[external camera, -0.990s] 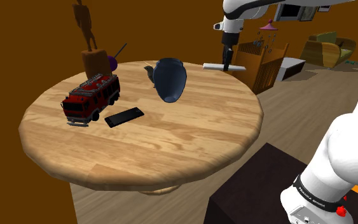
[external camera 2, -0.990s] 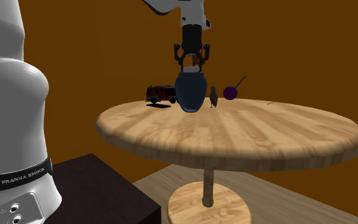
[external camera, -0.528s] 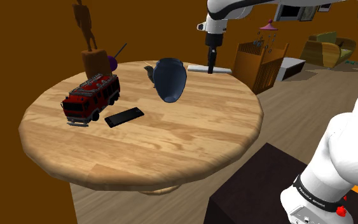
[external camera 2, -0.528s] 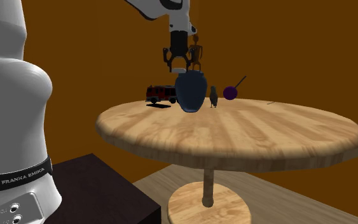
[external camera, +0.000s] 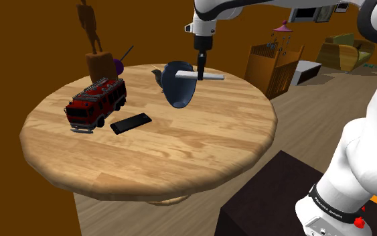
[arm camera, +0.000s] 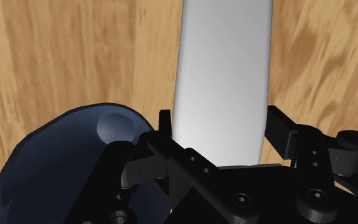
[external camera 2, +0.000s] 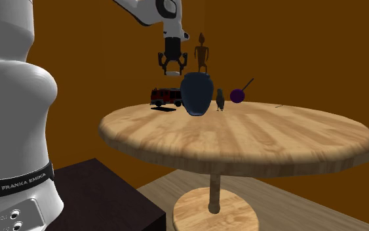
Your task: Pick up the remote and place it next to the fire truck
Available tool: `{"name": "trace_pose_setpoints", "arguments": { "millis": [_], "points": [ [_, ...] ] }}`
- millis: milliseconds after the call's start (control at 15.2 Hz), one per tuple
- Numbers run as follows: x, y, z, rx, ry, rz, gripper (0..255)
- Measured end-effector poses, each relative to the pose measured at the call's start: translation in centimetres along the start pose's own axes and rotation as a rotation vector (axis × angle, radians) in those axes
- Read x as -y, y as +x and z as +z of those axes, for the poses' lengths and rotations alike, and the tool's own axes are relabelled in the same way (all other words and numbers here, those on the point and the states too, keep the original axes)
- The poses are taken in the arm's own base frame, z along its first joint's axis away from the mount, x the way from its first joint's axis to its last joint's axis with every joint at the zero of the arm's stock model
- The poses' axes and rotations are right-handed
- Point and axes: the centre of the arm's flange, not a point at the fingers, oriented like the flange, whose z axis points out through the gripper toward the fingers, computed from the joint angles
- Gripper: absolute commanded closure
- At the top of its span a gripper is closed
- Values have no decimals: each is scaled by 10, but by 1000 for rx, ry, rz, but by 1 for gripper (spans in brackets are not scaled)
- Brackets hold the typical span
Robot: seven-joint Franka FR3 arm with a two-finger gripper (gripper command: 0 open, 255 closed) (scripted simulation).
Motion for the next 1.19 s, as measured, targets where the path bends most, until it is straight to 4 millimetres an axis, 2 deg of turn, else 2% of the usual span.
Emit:
{"name": "trace_pose_setpoints", "arguments": {
  "millis": [330,396,924,1056,1188],
  "points": [
    [36,50,1,0,0,0,255],
    [39,63,0,0,0,1,255],
    [100,155,2,0,0,1,255],
    [110,175,3,0,0,1,255],
    [116,181,9,1,0,1,255]
  ]
}}
